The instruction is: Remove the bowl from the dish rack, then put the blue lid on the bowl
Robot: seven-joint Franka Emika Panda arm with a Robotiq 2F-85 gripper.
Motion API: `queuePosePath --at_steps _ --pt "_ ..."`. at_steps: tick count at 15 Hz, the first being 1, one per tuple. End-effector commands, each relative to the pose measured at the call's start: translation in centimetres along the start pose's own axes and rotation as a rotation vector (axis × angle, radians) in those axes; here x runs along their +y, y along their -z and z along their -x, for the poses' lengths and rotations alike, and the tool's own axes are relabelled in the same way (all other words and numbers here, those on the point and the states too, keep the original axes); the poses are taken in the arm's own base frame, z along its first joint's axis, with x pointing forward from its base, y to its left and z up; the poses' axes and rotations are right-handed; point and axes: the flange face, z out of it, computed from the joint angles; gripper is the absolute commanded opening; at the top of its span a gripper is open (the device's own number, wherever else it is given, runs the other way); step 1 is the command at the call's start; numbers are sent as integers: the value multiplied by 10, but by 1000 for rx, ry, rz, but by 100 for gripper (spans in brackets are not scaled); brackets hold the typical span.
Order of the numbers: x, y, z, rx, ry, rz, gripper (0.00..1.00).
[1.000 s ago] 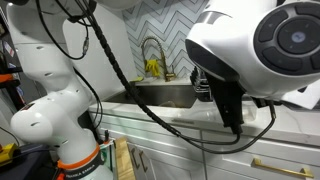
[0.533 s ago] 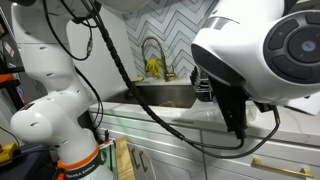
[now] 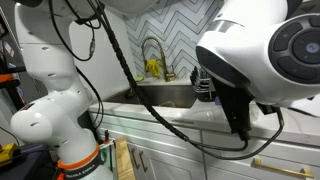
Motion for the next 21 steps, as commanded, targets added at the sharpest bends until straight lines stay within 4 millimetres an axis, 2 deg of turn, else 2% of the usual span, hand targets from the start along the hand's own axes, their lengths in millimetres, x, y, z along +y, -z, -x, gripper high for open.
queuePosePath --at_steps 1,2,3,4,12,17,19,21 --pt "7 -4 -3 8 7 31 4" --pt "8 -5 -3 9 6 39 13" --pt "8 -5 -3 10 5 43 33" --pt "8 -6 -3 10 6 51 37" --pt "6 -6 -4 12 8 97 99" --pt "-9 3 -9 -4 26 216 100" --pt "-25 12 -13 -13 55 302 100" --pt "-50 21 -15 -38 102 406 100"
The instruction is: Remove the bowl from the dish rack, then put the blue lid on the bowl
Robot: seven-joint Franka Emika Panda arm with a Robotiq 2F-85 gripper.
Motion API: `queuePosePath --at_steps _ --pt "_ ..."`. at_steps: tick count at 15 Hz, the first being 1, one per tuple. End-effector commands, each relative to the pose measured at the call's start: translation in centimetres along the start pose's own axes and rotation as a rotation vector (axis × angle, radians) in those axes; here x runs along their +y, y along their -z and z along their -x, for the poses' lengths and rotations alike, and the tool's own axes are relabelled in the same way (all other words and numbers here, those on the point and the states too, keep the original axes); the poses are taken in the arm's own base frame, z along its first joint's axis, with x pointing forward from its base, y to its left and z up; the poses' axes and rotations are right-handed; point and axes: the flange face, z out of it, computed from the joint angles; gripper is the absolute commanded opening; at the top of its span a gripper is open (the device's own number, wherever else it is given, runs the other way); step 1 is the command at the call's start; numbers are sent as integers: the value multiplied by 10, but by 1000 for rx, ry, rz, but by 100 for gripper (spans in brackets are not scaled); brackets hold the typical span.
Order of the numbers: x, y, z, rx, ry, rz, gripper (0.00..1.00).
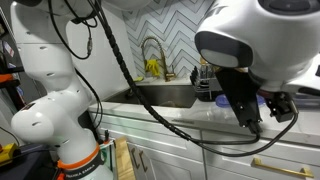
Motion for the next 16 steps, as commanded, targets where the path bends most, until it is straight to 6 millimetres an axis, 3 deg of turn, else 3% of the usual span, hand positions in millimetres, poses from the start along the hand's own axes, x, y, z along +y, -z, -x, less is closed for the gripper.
queuePosePath --at_steps 1,7,11,16 --pt "-40 29 -2 -32 64 171 100" --pt "-117 60 2 -98 159 444 100" --pt "-182 96 22 -169 188 593 100" --pt "-230 115 48 -261 131 670 100"
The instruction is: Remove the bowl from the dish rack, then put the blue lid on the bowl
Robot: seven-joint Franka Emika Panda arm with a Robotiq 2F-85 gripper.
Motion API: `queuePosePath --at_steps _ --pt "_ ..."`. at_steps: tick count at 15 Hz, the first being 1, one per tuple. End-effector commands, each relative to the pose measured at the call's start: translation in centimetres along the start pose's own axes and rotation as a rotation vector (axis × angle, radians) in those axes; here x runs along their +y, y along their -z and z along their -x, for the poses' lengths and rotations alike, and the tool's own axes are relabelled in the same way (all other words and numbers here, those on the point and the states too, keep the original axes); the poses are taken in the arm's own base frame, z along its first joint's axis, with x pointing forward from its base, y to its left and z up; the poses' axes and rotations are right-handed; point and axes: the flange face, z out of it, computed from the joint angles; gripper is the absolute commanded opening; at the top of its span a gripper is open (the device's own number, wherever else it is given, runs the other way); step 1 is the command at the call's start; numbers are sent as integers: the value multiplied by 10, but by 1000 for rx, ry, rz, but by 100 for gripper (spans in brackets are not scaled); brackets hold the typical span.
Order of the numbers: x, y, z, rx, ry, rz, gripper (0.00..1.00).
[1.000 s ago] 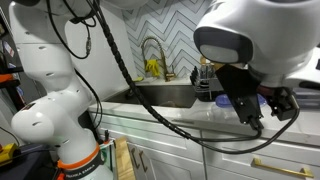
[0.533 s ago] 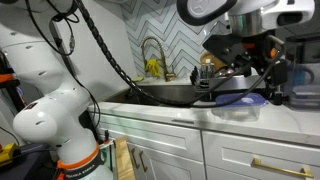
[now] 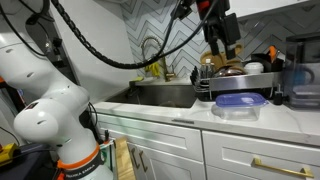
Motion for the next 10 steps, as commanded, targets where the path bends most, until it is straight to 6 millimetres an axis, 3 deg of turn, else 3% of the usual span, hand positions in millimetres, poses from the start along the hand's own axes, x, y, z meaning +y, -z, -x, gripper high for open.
queuePosePath --at_steps 1,5,6,10 --pt "-16 21 18 -65 -36 58 100" --pt "-26 32 30 -146 -24 119 100" --pt "-24 28 23 -112 -18 74 100" --pt "-25 30 25 -131 -12 95 100"
